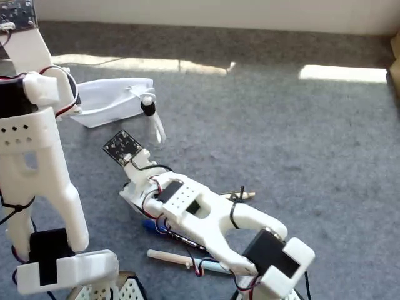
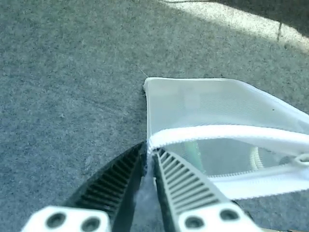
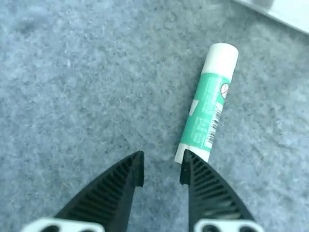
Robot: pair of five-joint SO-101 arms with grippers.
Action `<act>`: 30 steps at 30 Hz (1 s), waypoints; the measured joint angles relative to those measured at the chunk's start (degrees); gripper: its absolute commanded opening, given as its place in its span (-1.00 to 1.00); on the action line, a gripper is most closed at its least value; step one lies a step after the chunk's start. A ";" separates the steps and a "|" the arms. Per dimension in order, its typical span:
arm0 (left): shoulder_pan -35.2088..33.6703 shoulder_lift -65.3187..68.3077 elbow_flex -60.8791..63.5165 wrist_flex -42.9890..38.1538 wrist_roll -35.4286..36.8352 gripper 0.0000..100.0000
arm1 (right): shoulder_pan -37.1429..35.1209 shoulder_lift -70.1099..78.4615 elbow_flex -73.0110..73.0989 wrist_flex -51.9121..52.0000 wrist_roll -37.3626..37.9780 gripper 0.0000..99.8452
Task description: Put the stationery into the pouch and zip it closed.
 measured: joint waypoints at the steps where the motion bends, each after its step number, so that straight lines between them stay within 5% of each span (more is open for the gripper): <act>1: 0.00 0.00 0.00 0.00 0.00 -0.99 | 0.35 0.88 -0.70 -0.09 0.00 -0.75; 30: -1.41 0.00 0.00 -1.05 1.58 -0.99 | 4.31 -1.32 -2.02 0.00 0.00 -0.75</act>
